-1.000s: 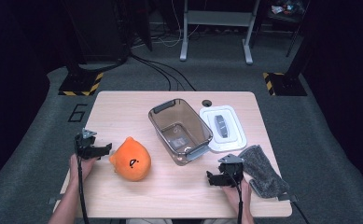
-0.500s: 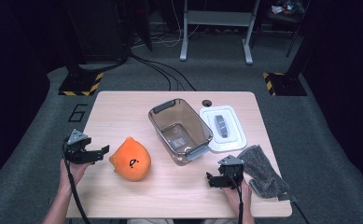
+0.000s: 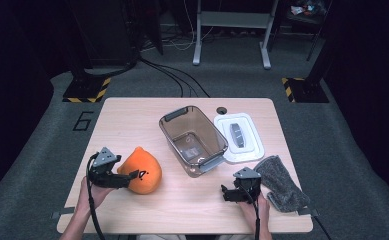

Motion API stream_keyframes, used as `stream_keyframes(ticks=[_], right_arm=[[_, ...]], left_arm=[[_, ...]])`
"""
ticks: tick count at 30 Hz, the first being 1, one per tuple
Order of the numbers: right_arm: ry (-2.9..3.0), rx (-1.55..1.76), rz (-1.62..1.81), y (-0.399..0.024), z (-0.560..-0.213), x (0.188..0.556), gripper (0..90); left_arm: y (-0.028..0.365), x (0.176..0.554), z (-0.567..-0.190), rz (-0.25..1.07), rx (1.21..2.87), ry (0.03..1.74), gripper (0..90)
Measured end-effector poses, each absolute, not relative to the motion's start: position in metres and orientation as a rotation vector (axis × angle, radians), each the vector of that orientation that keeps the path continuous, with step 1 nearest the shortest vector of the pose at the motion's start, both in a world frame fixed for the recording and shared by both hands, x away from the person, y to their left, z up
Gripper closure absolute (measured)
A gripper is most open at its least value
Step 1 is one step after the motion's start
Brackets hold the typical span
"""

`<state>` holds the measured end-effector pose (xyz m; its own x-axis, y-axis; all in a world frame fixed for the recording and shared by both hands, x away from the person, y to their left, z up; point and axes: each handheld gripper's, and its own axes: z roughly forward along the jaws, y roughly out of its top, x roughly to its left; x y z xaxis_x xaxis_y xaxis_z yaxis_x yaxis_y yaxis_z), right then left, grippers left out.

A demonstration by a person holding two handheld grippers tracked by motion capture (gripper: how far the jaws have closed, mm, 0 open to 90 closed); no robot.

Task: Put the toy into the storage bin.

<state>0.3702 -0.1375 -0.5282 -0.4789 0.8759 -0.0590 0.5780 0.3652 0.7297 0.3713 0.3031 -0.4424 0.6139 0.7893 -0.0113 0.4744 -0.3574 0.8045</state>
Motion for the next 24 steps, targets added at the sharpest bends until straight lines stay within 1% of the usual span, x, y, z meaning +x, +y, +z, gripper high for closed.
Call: stream_keyframes(ticks=[6, 10, 13, 19, 21, 24], right_arm=[[2.187, 1.264, 0.911, -0.137, -0.528, 0.370, 4.4], [2.181, 1.260, 0.913, -0.137, -0.529, 0.370, 4.4], [2.174, 1.263, 0.909, -0.137, -0.529, 0.370, 4.4], [2.169, 1.263, 0.906, -0.136, -0.529, 0.370, 4.5], [2.168, 1.262, 0.907, -0.136, -0.529, 0.370, 4.5], [2.178, 1.260, 0.915, -0.137, -0.529, 0.370, 4.6]], left_arm=[[0.290, 0.377, -0.455, 0.460, 2.068, 1.013, 10.7], [0.280, 0.380, -0.463, 0.493, 2.127, 1.010, 16.5], [0.277, 0.383, -0.467, 0.509, 2.143, 1.023, 26.0], [0.277, 0.384, -0.469, 0.525, 2.145, 1.020, 53.2], [0.277, 0.383, -0.469, 0.552, 2.138, 1.009, 58.1], [0.277, 0.382, -0.467, 0.557, 2.115, 1.005, 62.5]])
